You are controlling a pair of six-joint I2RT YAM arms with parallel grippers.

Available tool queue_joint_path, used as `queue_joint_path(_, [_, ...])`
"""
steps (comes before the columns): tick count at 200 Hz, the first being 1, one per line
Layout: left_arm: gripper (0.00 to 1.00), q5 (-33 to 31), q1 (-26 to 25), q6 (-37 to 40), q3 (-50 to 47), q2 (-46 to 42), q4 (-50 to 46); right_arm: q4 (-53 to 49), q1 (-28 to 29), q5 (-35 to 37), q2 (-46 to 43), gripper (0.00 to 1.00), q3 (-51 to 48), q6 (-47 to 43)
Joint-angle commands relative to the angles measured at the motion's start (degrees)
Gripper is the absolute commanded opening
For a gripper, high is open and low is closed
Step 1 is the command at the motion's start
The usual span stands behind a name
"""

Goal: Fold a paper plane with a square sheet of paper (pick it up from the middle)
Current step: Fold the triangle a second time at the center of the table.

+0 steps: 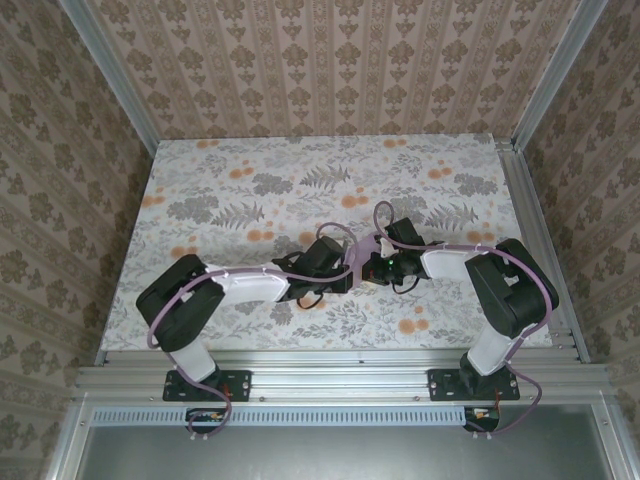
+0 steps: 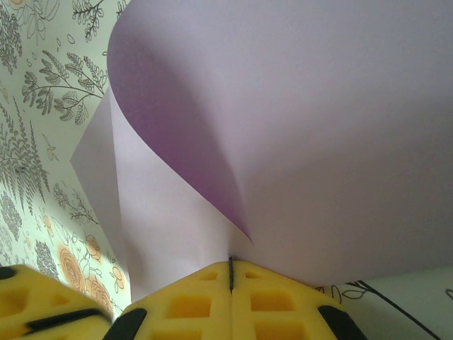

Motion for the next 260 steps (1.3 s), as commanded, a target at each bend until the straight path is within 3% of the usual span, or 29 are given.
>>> queue_joint_path(1, [0.12,2.7,0.61,-0.15,-0.2,2.29,2.9,-6.94,-0.2,5.16,0.87,0.02,-2.05,-0.94])
queue_joint_path(70, [0.11,3.12,1.06,-0.84,-5.1,2.35,3.78,-6.44,-0.35,4.19,-0.86,0.02,-2.05,0.16])
queue_joint_path(136, [0.1,3.58,1.34,0.54,-8.3,2.24,4.59,-3.86,-0.39,0.72,-5.57,0.12,-1.84,3.72])
queue_joint_path(179, [0.1,3.83,1.68,1.73,-8.87,1.72,4.13,9.92,0.08,-3.09,-9.53,0.13,-6.27,15.24])
queue_joint_path(212, [0.1,4.46,1.68,2.76,-8.53,2.09,3.88,21.23,2.39,-3.1,-7.19,0.1,-7.92,23.62])
queue_joint_path(260, [0.1,4.53,1.68,4.19,-8.26,2.31,2.31,23.95,4.57,-2.83,-3.23,0.1,-6.15,26.37])
